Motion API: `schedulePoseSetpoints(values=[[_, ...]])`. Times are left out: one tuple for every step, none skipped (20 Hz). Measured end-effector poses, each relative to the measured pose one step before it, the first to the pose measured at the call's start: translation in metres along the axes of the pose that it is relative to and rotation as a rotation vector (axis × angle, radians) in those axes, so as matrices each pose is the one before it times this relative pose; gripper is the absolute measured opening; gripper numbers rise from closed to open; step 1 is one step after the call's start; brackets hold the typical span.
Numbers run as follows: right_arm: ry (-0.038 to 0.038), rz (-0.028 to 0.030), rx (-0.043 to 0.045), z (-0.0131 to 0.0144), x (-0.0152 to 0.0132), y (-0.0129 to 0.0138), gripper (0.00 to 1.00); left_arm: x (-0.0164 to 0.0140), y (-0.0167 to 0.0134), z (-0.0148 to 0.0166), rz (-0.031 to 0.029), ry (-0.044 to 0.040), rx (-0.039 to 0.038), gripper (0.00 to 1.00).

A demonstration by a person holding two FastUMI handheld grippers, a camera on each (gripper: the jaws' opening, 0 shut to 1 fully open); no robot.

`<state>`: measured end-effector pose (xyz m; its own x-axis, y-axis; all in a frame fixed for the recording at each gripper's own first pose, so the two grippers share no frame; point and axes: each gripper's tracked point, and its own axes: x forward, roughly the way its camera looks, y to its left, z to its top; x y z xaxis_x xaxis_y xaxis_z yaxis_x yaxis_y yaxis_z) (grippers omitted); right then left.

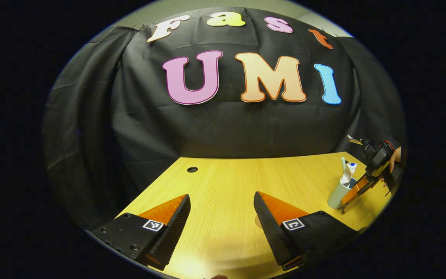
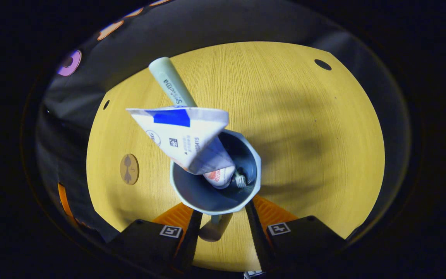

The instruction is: Put the toothbrush and toothpaste on the desktop into the cup, then pick up the cup and place it on the coaster on the desktop.

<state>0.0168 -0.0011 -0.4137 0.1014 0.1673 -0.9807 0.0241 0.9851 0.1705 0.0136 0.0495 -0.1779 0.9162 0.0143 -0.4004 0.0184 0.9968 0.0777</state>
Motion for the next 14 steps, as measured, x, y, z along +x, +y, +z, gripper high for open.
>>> schedulePoseSetpoints(values=[[0.01066, -0.00313, -0.00301, -0.00289, -0.00023, -0.00616, 0.54, 0.00216, 0.00141, -0.00105, -0.00354, 0.00313, -0.00093, 0.95], [-0.00650, -0.00449, -0.00659, 0.00174, 0.00003, -0.00488, 0.45, 0.00232, 0.00136, -0.00147, -0.00323, 0.00269, -0.00319, 0.95], [-0.00235, -0.00682, -0.01379, -0.00049, -0.00427, 0.00130, 0.35, 0.00195, 0.00113, -0.00054, -0.00237, 0.00465, -0.00302, 0.95], [-0.00483, -0.01083, -0.01242, 0.00142, 0.00094, -0.00156, 0.32, 0.00125, 0.00105, -0.00270, -0.00269, 0.00557, -0.00012, 0.95], [-0.01361, -0.00755, -0.01507, 0.00176, -0.00268, 0.00121, 0.29, 0.00096, 0.00118, 0.00005, -0.00304, 0.00069, 0.00018, 0.94], [-0.00819, 0.00278, -0.00334, 0.00041, 0.00109, 0.00290, 0.28, 0.00207, 0.00151, 0.00019, -0.00187, -0.00292, 0.00024, 0.95], [0.00134, 0.00135, -0.00500, -0.00243, 0.00104, 0.00213, 0.19, 0.00187, 0.00052, 0.00014, -0.00304, -0.00199, 0.00185, 0.95], [-0.00535, 0.00083, -0.00974, 0.00028, 0.00110, 0.00007, 0.24, 0.00174, 0.00015, -0.00037, -0.00436, 0.00283, 0.00392, 0.95], [-0.00469, 0.00346, -0.00705, 0.00002, -0.00062, -0.00085, 0.24, 0.00262, 0.00111, -0.00001, -0.00437, 0.00161, 0.00357, 0.95], [0.00210, 0.01125, -0.00419, -0.00103, 0.00147, 0.00268, 0.24, 0.00124, 0.00095, -0.00004, -0.00306, -0.00241, 0.00126, 0.95], [0.00076, 0.01060, -0.00181, -0.00085, -0.00027, 0.00219, 0.24, 0.00111, 0.00122, 0.00100, -0.00364, -0.00181, 0.00082, 0.95], [-0.00138, 0.00971, -0.00108, 0.00086, 0.00039, 0.00183, 0.24, 0.00139, 0.00174, -0.00007, -0.00179, 0.00028, 0.00139, 0.94], [0.00206, 0.00918, -0.00966, -0.00066, 0.00020, 0.00076, 0.20, 0.00083, 0.00079, -0.00103, -0.00322, 0.00144, -0.00018, 0.94], [-0.00078, 0.00675, -0.01066, 0.00001, -0.00074, 0.00132, 0.20, 0.00050, 0.00177, -0.00025, -0.00167, 0.00104, -0.00140, 0.95]])
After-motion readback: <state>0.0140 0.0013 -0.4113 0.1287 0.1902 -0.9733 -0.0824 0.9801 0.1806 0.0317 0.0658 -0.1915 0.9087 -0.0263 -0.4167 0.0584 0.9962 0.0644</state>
